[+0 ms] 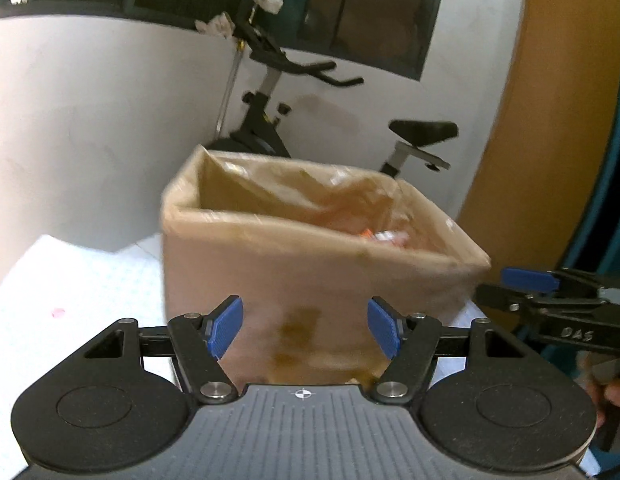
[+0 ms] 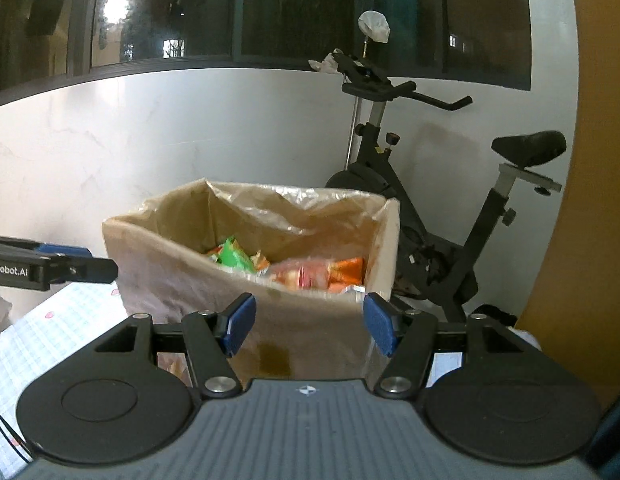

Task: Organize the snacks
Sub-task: 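Move both tools back down toward the snacks in front of the box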

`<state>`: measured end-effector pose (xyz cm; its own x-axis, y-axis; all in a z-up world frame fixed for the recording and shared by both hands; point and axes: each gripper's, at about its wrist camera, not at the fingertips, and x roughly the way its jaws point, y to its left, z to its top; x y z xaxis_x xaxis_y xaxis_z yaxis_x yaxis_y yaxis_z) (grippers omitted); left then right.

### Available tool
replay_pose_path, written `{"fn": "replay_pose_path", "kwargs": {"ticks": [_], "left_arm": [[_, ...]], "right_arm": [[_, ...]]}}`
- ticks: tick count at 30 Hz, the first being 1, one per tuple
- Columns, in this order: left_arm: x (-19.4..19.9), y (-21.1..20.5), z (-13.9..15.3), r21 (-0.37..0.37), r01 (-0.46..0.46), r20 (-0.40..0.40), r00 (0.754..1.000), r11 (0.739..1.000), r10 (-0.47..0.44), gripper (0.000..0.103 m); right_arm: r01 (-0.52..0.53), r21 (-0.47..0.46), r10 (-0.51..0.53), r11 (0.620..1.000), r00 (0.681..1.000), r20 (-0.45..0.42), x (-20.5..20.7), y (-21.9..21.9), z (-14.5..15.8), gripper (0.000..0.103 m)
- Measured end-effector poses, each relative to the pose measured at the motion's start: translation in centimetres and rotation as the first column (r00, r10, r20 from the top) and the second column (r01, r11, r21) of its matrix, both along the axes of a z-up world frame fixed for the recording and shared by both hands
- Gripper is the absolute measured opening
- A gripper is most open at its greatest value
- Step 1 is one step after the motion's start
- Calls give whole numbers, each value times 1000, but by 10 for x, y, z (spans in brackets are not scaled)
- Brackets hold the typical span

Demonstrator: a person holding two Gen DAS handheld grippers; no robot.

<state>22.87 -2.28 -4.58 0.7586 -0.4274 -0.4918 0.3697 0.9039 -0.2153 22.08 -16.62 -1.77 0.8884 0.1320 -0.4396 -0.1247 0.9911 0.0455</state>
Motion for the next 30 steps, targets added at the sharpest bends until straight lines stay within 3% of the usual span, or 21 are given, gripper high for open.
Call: {"fn": "replay_pose_path", "kwargs": {"ticks": [6, 18, 24, 26, 30], "left_arm": [[-7, -20, -36, 9, 55, -77, 996, 998, -54, 71], [-10, -13, -85, 20, 10, -184, 983, 1000, -6, 69], [-9, -11, -101, 27, -4, -225, 974, 1000, 10, 69], [-10, -12, -105, 30, 2, -233, 973, 1000, 5, 69], [-12, -16, -109, 35, 16, -242, 970, 999, -7, 68]], "right_arm": [[6, -2, -6, 1000, 998, -63, -13, -5, -38, 63], [-13, 36, 22, 999, 967, -253, -16, 13, -135, 59], [-9, 28, 18, 1000, 950, -312, 0, 20, -164, 58], [-7, 35, 18, 999, 944, -331, 3, 21, -171, 52], [14, 37, -1, 999, 947, -322, -2, 22, -174, 50]]}}
